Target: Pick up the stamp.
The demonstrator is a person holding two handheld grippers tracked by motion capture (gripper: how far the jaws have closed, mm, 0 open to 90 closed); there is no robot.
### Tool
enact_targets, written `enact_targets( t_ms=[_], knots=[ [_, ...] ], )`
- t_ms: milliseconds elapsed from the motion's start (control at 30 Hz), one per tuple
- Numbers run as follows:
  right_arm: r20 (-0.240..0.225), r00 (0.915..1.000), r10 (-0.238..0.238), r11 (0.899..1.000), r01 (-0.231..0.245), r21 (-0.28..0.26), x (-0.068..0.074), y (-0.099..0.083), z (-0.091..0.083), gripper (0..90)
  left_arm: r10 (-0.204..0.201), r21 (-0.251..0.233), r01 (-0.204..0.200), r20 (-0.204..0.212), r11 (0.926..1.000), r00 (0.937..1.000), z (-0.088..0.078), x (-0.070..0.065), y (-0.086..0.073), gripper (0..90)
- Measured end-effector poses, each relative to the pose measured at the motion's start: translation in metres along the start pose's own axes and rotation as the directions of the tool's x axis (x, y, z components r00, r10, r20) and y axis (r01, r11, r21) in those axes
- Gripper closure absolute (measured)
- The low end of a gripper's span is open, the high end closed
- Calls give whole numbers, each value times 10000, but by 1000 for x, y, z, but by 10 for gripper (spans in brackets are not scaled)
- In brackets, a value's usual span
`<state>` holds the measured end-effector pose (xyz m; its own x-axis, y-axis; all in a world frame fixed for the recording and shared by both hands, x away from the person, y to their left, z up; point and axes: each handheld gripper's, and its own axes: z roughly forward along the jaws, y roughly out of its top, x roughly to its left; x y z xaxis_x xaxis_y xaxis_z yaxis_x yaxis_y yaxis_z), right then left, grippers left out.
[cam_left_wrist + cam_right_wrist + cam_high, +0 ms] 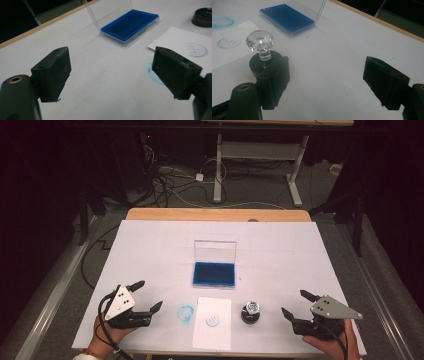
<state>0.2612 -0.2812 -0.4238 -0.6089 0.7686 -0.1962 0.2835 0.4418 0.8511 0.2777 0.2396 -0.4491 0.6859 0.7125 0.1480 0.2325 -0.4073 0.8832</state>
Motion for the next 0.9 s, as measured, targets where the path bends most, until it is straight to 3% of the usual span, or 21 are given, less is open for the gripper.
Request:
enact_targets(
  t_ms=[133,233,267,333,400,467,800,867,900],
  knots=[
    [39,10000,41,10000,-42,79,-2,-2,1,221,-67,491,64,62,9988,10000,4,0,0,48],
    [93,9999,66,10000,-66,66,-1,-2,1,221,84,941,-119,378,9955,9992,8,-1,0,67],
    [127,9999,49,10000,-50,67,-2,-1,1,221,126,955,-174,507,9953,9986,8,-1,0,133],
    [136,9999,17,10000,-17,39,-3,0,2,221,277,715,-323,650,9969,9975,5,-3,0,113],
    [151,9999,51,10000,-52,67,-2,0,2,221,127,767,-141,184,9970,9998,4,-4,2,135],
    [137,9999,66,9999,-68,124,-2,-1,2,221,-93,631,93,-4,9980,10000,2,-4,3,146],
    [151,9999,55,9999,-57,131,-2,-1,1,222,233,223,-233,1,9995,9997,-5,-3,6,154],
    [105,9999,10,9999,-12,160,-2,-1,2,222,141,366,-141,3,9992,9999,-4,-4,5,155],
    [80,10000,14,9998,-15,190,-2,-1,2,222,292,352,-291,-27,9990,9996,-4,-3,5,155]
  ],
)
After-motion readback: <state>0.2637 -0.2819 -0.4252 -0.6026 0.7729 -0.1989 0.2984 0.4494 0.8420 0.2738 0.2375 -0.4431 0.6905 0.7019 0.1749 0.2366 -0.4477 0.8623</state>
